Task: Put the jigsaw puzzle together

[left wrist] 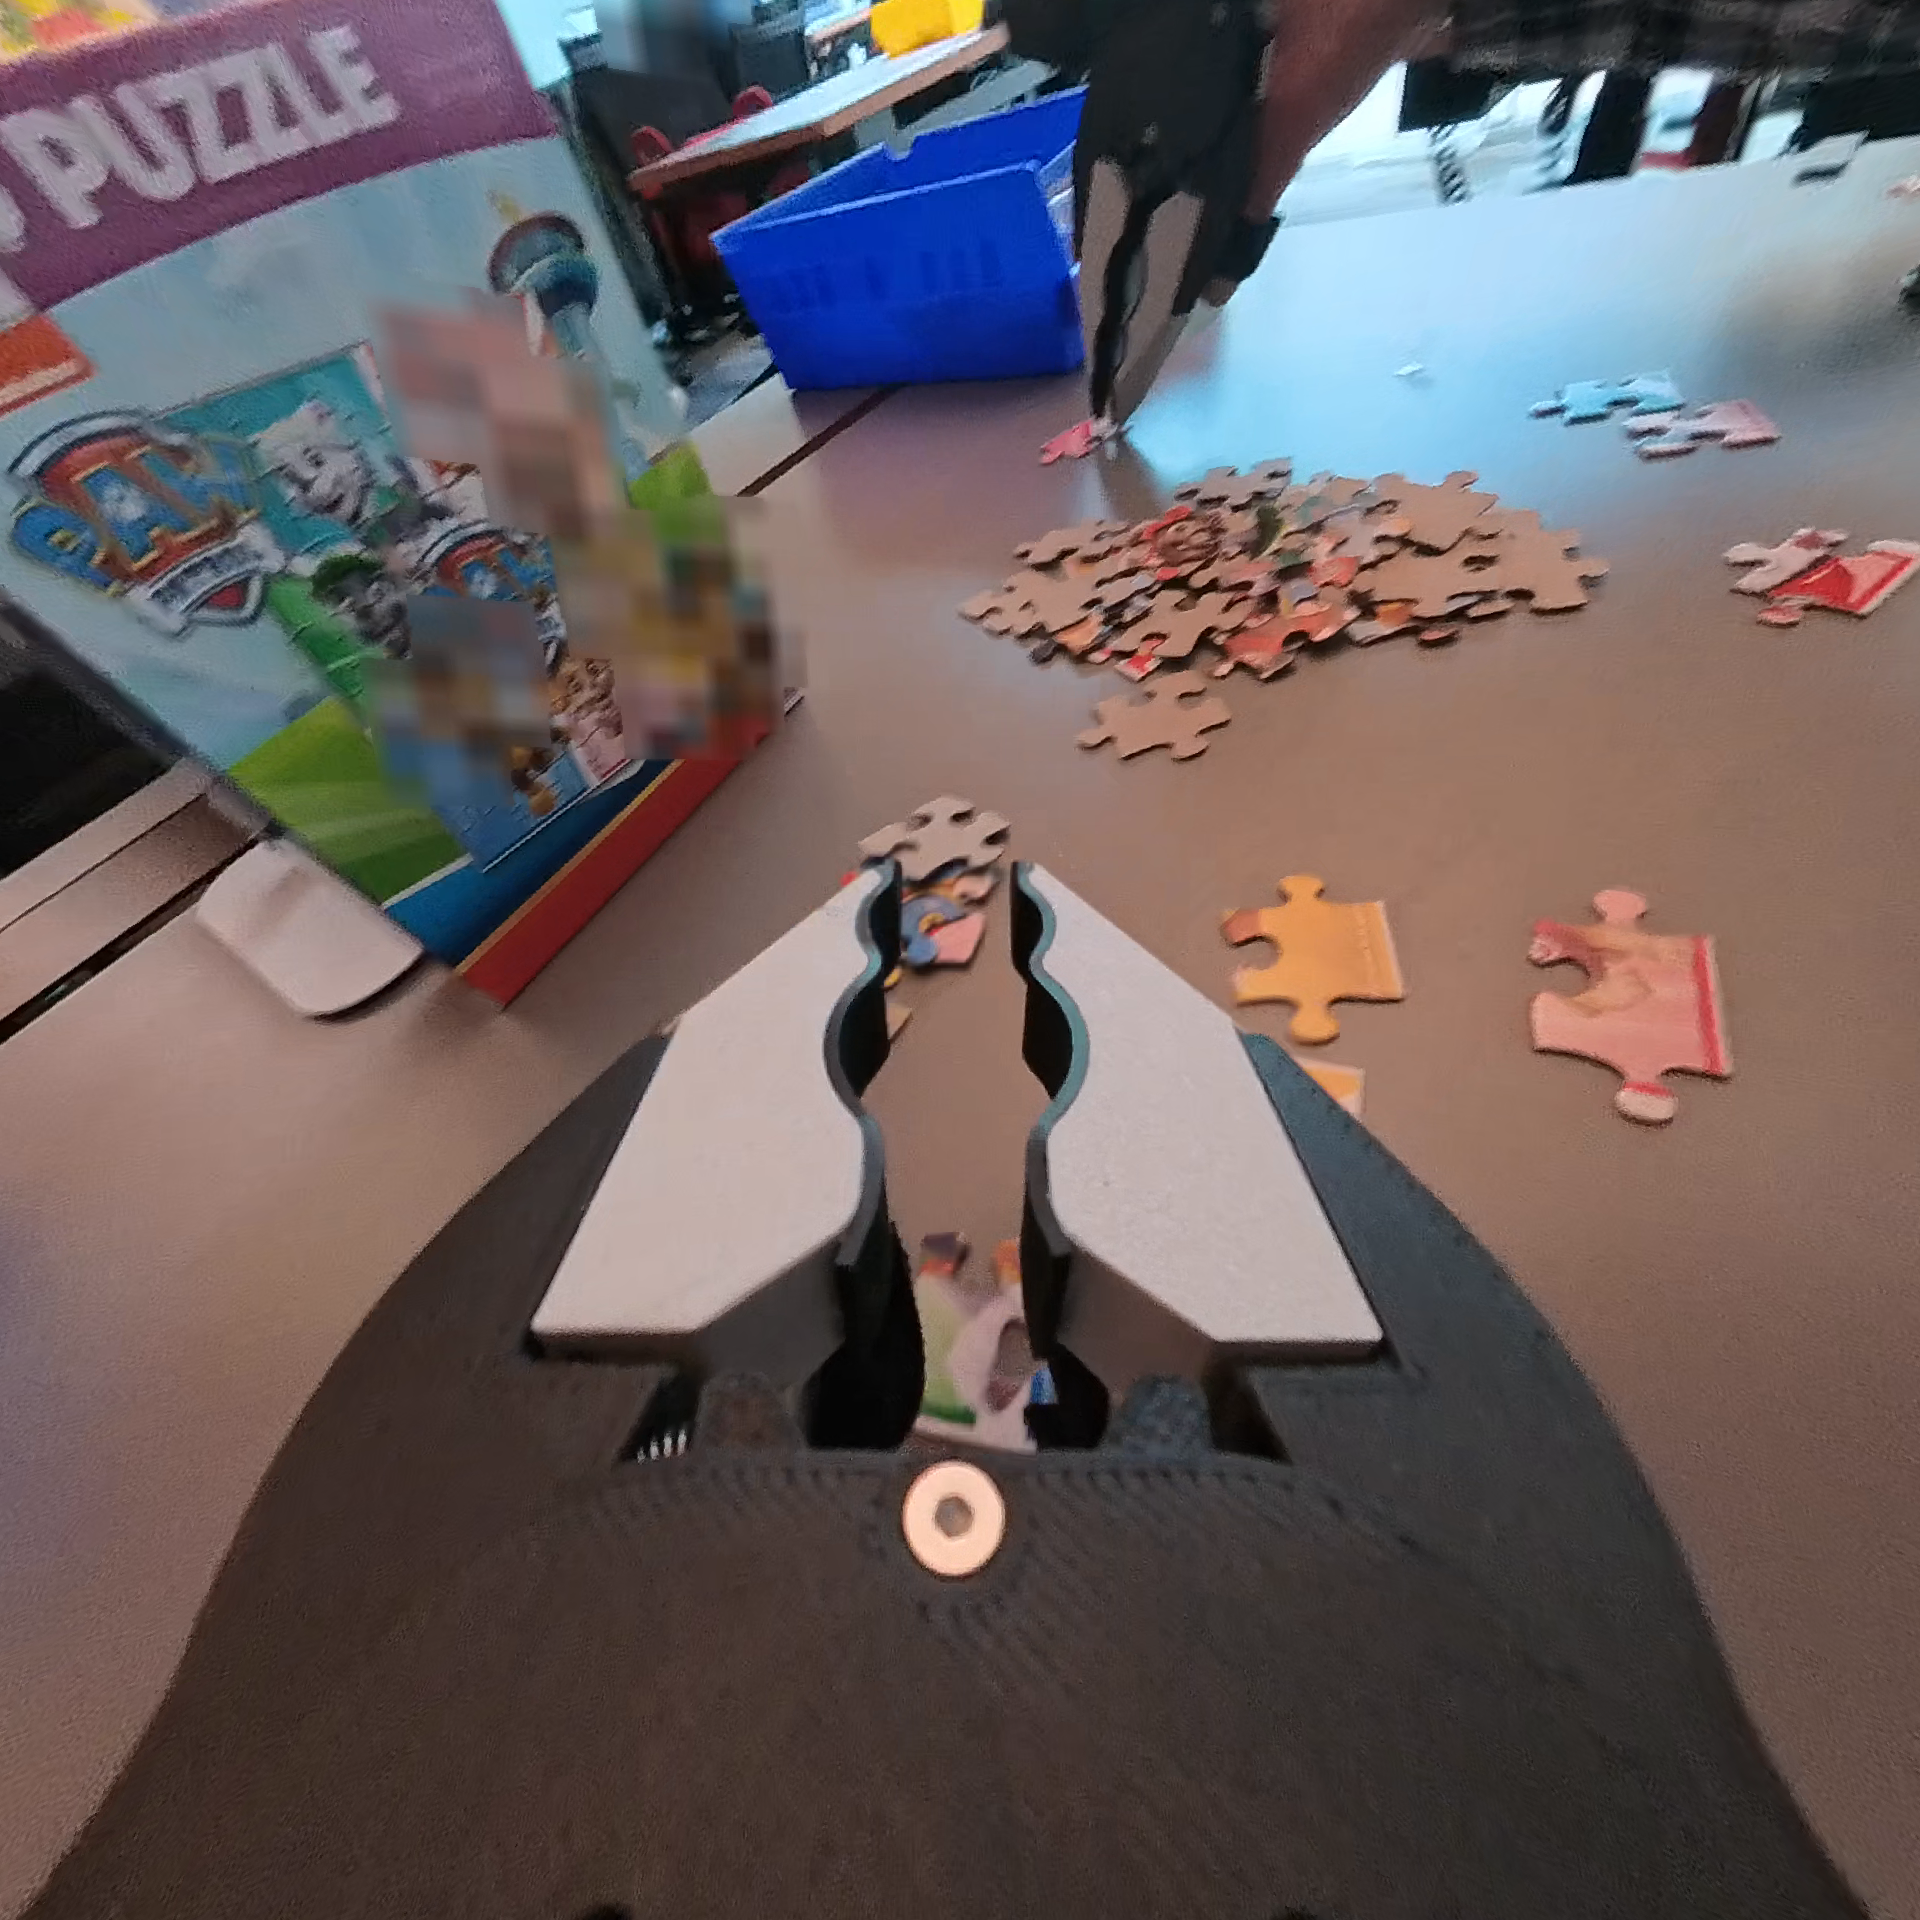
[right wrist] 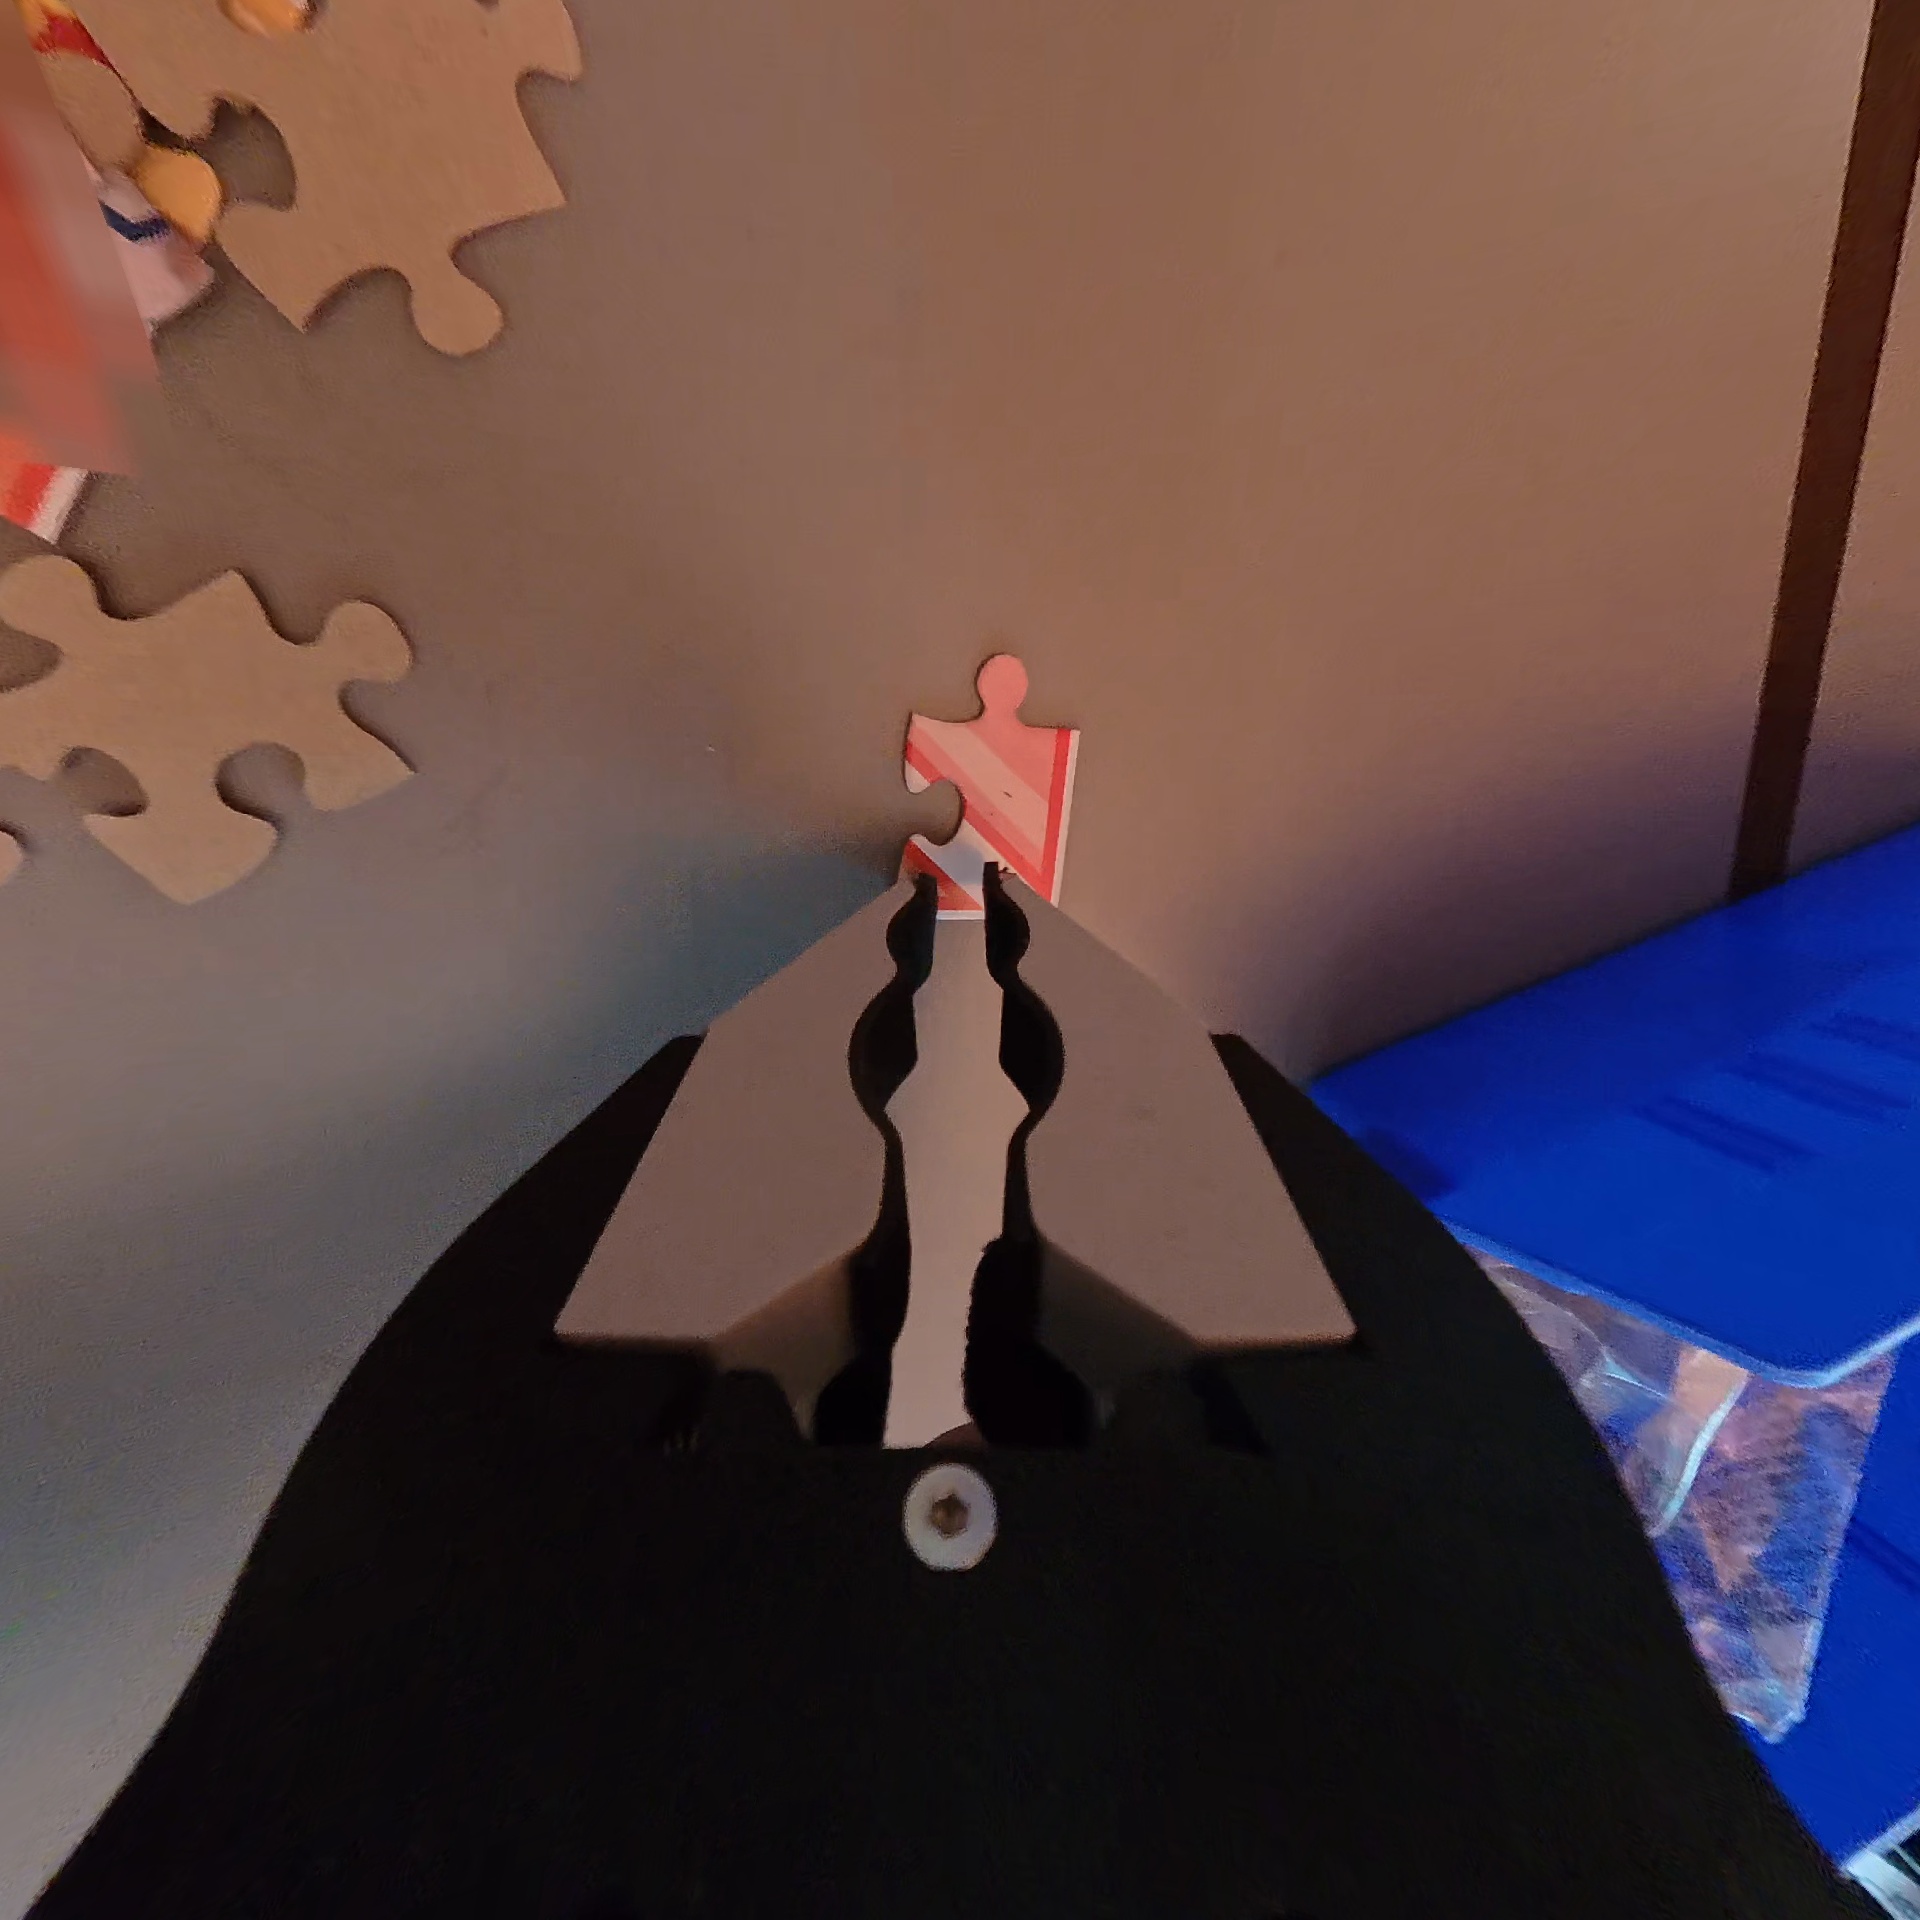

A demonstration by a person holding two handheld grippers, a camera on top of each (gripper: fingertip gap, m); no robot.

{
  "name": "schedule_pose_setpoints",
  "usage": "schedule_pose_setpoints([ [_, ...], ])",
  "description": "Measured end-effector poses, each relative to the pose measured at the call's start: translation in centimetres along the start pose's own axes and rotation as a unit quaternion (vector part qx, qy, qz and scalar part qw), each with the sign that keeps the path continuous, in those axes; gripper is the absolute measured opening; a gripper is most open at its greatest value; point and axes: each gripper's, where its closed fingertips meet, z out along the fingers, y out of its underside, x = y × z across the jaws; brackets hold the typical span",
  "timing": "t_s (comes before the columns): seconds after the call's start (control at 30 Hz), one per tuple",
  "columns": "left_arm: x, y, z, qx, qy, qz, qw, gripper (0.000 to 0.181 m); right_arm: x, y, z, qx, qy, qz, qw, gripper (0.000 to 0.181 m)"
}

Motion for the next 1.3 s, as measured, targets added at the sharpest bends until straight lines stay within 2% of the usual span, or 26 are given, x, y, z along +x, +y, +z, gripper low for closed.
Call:
schedule_pose_setpoints([
  [0.27, -3.3, 3.1, -1.9, -0.044, -0.026, -0.019, 0.998, 0.022, 1.6, 0.3, 0.2, -0.036, 0.050, -0.056, 0.997, 0.013],
  [0.37, -3.2, 4.0, -1.8, -0.070, -0.009, -0.022, 0.997, 0.025, 1.7, -0.3, -0.8, -0.028, 0.066, -0.056, 0.996, 0.015],
  [0.5, -1.0, 4.3, -1.3, -0.092, 0.044, -0.009, 0.995, 0.025, 0.8, -2.0, -3.9, -0.023, 0.100, -0.061, 0.993, 0.016],
  [0.63, 0.7, 4.7, -0.4, -0.133, 0.079, 0.017, 0.988, 0.029, -2.5, -4.4, -7.2, 0.004, 0.102, -0.055, 0.993, 0.022],
  [0.8, 0.5, 3.0, 1.8, -0.155, 0.094, 0.048, 0.982, 0.033, -9.4, -8.3, -9.4, 0.079, 0.053, -0.052, 0.994, 0.027],
  [1.03, 0.3, 2.6, 7.6, -0.190, 0.142, 0.079, 0.968, 0.036, -14.5, -9.4, -8.4, 0.089, 0.033, -0.034, 0.995, 0.031],
  [1.13, 0.1, 3.6, 9.6, -0.219, 0.143, 0.087, 0.961, 0.038, -16.0, -9.9, -8.0, 0.122, 0.003, 0.002, 0.993, 0.033],
  [1.3, -0.2, 4.3, 10.3, -0.228, 0.138, 0.077, 0.961, 0.031, -16.9, -8.9, -7.8, 0.125, 0.011, 0.023, 0.992, 0.033],
])
